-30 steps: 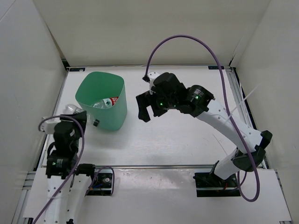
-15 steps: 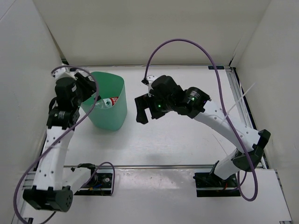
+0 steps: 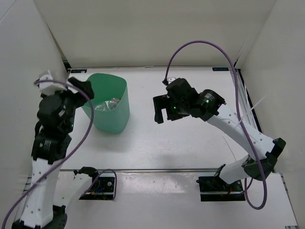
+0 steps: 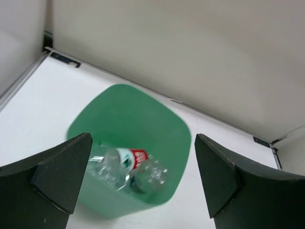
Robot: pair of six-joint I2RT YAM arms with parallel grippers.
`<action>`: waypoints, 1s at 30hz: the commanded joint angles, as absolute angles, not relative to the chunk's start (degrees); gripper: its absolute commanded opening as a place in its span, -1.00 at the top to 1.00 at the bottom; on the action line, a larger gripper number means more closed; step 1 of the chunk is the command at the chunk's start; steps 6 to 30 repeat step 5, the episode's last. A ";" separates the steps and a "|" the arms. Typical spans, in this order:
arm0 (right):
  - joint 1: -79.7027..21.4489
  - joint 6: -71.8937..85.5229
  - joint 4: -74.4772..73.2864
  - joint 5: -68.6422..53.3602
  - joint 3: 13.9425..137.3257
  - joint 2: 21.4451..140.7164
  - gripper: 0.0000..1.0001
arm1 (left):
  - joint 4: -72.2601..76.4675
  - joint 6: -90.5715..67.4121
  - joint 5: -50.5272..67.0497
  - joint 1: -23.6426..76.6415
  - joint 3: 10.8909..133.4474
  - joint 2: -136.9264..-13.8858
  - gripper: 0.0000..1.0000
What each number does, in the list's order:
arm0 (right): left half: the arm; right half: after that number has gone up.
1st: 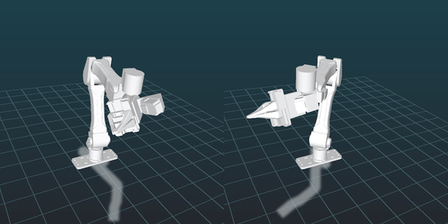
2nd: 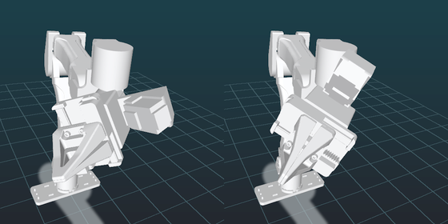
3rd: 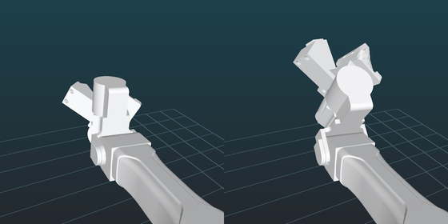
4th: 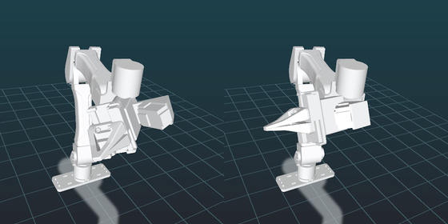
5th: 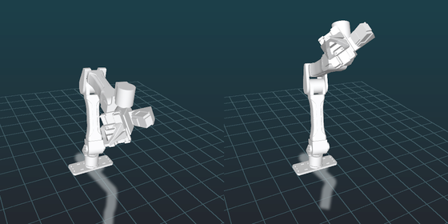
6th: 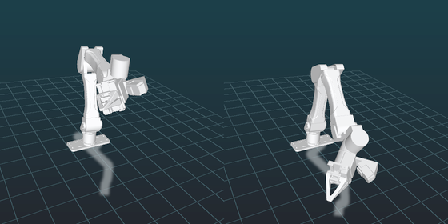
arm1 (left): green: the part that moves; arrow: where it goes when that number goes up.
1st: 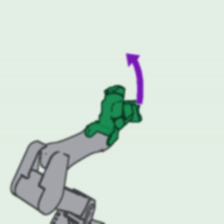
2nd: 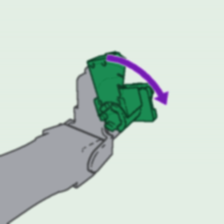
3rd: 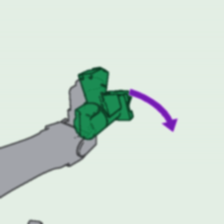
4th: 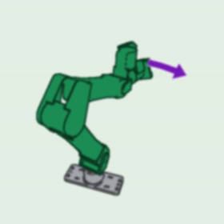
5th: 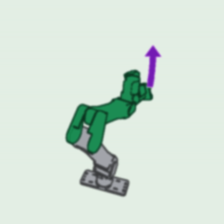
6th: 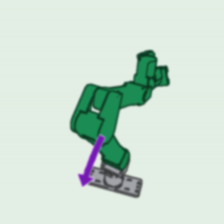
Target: Put the plastic bottles in the bin
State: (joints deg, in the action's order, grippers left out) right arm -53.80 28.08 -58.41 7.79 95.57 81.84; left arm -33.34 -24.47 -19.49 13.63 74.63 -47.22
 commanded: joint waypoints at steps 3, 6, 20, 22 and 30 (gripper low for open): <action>-53.09 27.18 -63.46 18.94 95.02 79.63 -1.00 | -48.06 -24.94 -27.85 13.80 64.44 -42.19 -1.00; -52.47 28.72 -67.39 26.41 93.96 80.33 -1.00 | -51.23 -27.76 -33.64 13.80 60.49 -42.19 -1.00; -52.47 28.72 -67.39 26.41 93.96 80.33 -1.00 | -51.23 -27.76 -33.64 13.80 60.49 -42.19 -1.00; -52.47 28.72 -67.39 26.41 93.96 80.33 -1.00 | -51.23 -27.76 -33.64 13.80 60.49 -42.19 -1.00; -52.47 28.72 -67.39 26.41 93.96 80.33 -1.00 | -51.23 -27.76 -33.64 13.80 60.49 -42.19 -1.00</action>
